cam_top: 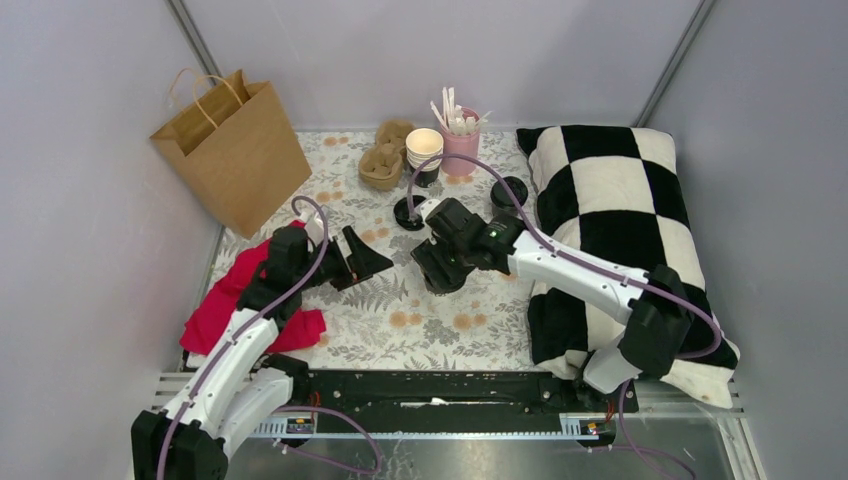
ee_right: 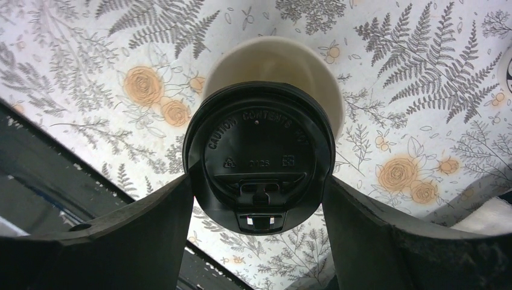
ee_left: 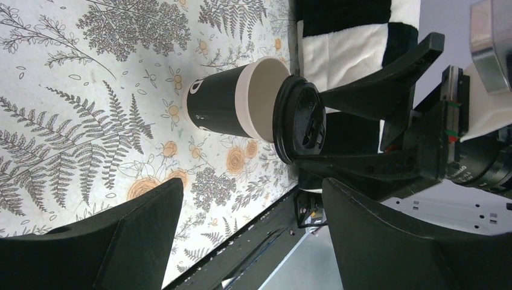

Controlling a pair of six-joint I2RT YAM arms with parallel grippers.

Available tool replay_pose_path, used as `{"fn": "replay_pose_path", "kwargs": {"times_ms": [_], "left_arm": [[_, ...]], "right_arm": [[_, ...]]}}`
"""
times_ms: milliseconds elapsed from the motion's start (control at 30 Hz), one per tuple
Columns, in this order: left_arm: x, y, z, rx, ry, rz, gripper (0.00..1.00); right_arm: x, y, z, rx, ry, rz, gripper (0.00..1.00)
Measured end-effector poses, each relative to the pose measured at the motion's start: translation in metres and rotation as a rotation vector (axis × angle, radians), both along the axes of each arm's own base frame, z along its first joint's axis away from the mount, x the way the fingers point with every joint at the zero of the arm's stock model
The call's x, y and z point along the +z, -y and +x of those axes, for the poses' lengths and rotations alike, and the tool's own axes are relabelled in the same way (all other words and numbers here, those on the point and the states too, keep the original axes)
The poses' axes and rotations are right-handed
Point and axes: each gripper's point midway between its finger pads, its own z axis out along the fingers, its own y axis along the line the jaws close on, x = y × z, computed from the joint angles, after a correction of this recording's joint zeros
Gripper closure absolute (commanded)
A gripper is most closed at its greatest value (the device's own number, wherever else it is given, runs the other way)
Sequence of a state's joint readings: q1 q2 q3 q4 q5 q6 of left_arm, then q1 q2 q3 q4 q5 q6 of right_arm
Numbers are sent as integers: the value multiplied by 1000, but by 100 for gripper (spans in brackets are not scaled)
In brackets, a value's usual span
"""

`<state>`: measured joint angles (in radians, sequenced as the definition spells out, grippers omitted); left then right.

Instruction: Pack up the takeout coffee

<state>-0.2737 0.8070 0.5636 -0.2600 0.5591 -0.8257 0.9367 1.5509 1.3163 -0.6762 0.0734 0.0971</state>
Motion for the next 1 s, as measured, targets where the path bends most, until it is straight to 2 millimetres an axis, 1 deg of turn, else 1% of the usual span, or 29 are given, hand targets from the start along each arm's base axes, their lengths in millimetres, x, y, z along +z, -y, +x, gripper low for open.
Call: {"fn": "replay_pose_path", "kwargs": {"times_ms": [200, 300, 500, 767, 833, 933, 1000], "left_arm": [[-4, 1, -1, -25, 24, 5, 11], [-6, 3, 0, -43, 30, 9, 11], [-10, 5, -1, -69, 27, 15, 11], [-9, 7, -1, -89, 41, 11, 11], [-11, 7, 0, -90, 43, 12, 11], [-13, 7, -1, -91, 38, 14, 11], [-15, 7, -1, -91, 36, 14, 11]], "right_arm": [[-18, 0, 9, -21, 4, -53, 19], [-20, -1, 11, -25, 6, -63, 19], [-12, -7, 19, -38, 25, -55, 19], [2, -9, 20, -50, 23, -48, 18], [7, -15, 25, -51, 27, -44, 17], [7, -21, 29, -50, 21, -53, 16], [3, -22, 30, -50, 11, -68, 16]]}}
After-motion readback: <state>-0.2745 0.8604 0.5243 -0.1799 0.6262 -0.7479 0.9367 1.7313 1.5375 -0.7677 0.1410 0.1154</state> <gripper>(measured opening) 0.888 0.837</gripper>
